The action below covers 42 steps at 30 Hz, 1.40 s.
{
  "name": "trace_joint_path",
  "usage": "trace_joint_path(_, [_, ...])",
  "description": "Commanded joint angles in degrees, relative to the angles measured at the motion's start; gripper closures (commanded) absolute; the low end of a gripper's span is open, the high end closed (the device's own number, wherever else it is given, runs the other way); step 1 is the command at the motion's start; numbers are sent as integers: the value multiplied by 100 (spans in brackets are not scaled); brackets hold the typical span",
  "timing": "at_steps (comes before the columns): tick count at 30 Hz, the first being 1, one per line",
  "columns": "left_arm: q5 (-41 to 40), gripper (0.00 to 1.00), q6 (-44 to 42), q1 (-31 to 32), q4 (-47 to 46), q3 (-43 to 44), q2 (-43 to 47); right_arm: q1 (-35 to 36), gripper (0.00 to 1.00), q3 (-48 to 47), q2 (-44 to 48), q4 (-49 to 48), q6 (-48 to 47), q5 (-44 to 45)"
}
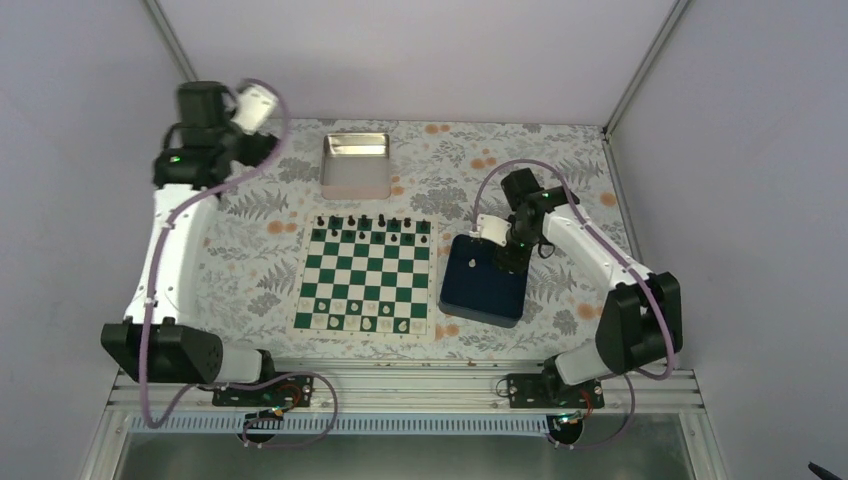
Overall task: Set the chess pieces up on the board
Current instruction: Pick up the chess piece from the storage box.
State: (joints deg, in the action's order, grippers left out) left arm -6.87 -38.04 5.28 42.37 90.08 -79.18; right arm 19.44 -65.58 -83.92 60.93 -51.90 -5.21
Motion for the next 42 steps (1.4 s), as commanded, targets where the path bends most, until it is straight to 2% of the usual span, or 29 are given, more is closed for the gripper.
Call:
trace_joint_path(1, [1238,0,850,-1305,-910,-425,174,7,37,98,-285,-227,259,375])
trace_joint_path(4, [1555,0,1200,-1734,-1317,-927,291,11,40,140,-478,-278,308,423])
trace_joint_path(7, [1861,0,1323,-1902,-1513,-1289,333,-11,40,323,-596,-510,378,641])
trace_joint_path(15, [2260,0,1456,-2022,-1505,-1296,171,-76,41,648,-831,-1024,404,866])
trace_joint_path(26, [2358,0,1525,-2022,-1532,-1384,80,-95,43,766,-1099,-1414,393,921])
trace_joint_path(32, [2430,0,1510,-2022,-1483,-1356,78,-107,54,764,-1296,-1405,400,904])
trace_joint_path(42, [2541,0,1467,-2018,-1440,-1371,91,-160,62,870,-1273,-1447,430,1067])
